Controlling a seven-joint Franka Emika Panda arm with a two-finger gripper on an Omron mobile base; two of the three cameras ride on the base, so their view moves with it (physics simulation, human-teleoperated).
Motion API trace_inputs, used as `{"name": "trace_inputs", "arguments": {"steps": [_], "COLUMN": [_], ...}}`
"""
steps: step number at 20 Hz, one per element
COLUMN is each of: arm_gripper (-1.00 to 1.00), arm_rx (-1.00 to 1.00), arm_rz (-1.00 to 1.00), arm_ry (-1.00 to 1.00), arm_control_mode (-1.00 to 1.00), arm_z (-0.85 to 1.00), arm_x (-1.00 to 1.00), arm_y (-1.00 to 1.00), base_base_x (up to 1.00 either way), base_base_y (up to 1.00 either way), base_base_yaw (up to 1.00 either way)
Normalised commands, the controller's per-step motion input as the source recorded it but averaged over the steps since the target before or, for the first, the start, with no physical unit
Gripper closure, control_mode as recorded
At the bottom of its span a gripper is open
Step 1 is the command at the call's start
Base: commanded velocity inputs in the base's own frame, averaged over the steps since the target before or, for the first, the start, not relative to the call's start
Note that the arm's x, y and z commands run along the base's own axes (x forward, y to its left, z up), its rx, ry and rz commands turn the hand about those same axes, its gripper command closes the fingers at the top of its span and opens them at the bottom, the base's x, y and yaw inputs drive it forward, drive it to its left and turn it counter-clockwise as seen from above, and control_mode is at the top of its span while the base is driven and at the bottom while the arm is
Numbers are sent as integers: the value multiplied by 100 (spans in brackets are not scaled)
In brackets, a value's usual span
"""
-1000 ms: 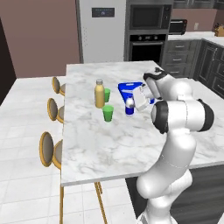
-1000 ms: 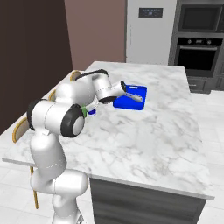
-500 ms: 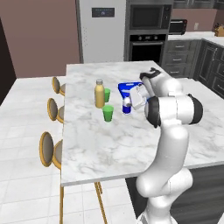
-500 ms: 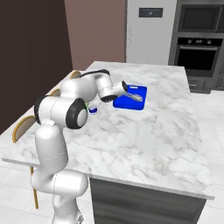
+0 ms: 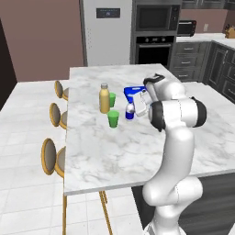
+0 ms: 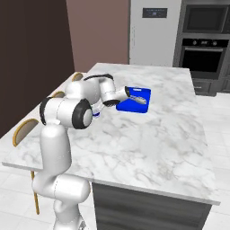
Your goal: Place the drinks on the dining counter in a tight cluster.
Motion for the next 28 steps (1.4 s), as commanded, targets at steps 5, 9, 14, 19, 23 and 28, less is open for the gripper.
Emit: {"name": "trace_inputs", "arguments": {"steps": [5, 9, 14, 19, 23, 28], "arm_gripper": [100, 100, 100, 100, 100, 100], "arm_rx": [0, 1, 0, 3, 7, 3], "arm_rz": [1, 0, 1, 1, 2, 2], "arm_ry": [-5, -3, 0, 0, 0, 0], "arm_control_mode": [-100, -100, -100, -100, -100, -100], "arm_z": [-15, -12, -13, -11, -11, -14], "arm_x": [25, 25, 22, 24, 26, 27], "arm_y": [4, 0, 0, 1, 3, 2], "base_base_x": [0, 0, 0, 0, 0, 0], "base_base_y": [0, 0, 0, 0, 0, 0], "base_base_yaw": [0, 0, 0, 0, 0, 0]}}
